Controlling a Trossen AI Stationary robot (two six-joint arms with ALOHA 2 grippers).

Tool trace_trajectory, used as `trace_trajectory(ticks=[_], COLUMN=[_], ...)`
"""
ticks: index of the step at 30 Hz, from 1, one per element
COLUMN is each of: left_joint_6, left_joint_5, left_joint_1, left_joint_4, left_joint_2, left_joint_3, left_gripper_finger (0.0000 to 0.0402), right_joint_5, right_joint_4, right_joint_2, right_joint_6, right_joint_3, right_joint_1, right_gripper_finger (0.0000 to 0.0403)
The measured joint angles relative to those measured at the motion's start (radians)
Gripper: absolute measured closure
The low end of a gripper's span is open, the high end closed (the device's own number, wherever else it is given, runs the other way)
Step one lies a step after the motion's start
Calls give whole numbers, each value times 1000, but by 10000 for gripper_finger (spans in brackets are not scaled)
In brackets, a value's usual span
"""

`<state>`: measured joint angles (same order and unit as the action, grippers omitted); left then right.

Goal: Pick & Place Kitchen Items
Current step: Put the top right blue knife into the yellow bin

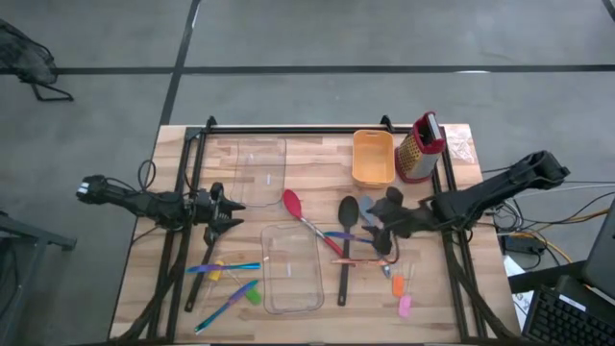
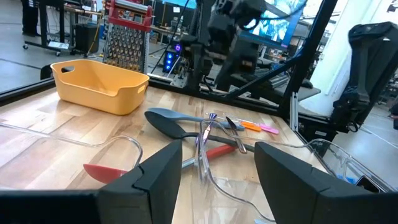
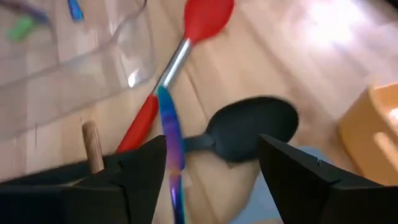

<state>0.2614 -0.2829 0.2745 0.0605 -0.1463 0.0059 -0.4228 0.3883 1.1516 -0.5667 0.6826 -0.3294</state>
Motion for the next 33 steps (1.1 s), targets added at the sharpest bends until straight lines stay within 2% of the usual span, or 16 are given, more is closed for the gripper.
trace_trajectory(ticks=[9, 19, 28, 33], left_joint_6=[0, 0, 0, 0], left_joint_5=[0, 0, 0, 0], left_joint_1=[0, 0, 0, 0], left_joint_4=[0, 0, 0, 0], left_joint_2=[0, -1, -1, -1], left_joint_3=[0, 0, 0, 0], left_gripper_finger=[193, 193, 193, 193], right_joint_5=[140, 170, 172, 171], right_joint_4=[37, 62, 41, 33], right_joint_2=[201, 326, 396, 423], right_joint_6=[-4, -1, 47, 56], right_joint_3=[75, 75, 77, 77], right_joint_1=[0, -1, 0, 0], right_gripper_finger=[148, 174, 163, 178])
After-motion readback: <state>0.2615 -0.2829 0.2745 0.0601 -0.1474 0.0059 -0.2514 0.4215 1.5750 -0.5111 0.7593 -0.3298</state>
